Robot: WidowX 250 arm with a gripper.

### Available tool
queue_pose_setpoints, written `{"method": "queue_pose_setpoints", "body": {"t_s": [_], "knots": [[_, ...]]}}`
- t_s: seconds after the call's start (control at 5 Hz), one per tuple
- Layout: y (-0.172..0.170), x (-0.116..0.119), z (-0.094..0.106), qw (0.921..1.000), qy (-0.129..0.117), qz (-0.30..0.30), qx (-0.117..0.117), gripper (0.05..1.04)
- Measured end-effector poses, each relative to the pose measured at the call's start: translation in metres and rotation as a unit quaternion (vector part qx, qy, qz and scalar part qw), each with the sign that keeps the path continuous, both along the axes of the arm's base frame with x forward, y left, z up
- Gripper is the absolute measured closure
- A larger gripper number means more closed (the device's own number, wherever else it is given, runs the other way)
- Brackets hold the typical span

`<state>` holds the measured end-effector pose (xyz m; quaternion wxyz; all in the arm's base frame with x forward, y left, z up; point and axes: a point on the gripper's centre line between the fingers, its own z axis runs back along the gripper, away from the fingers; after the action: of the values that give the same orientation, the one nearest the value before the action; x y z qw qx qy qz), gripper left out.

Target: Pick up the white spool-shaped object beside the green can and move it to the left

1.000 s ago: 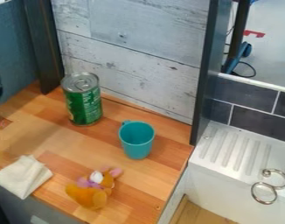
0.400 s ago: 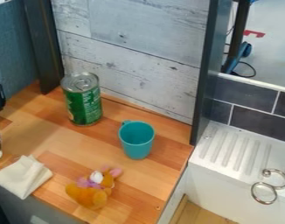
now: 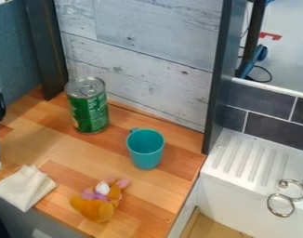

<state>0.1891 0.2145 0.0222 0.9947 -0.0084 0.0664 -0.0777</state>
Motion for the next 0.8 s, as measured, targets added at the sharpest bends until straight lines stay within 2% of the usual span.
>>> {"method": "queue_pose_setpoints", "body": {"t_s": [0.2, 0.4, 0.6, 0.8], "knots": [[-0.001, 0.001, 0.0, 0.9999, -0.007, 0.003, -0.007, 0.401], [-0.002, -0.002, 0.006, 0.9995, -0.014, 0.021, -0.018, 0.112], [-0.001, 0.001, 0.028, 0.999, -0.033, 0.028, -0.007, 0.075], [-0.003, 0.004, 0.064, 0.9984, -0.033, 0.027, 0.036, 0.081]]}}
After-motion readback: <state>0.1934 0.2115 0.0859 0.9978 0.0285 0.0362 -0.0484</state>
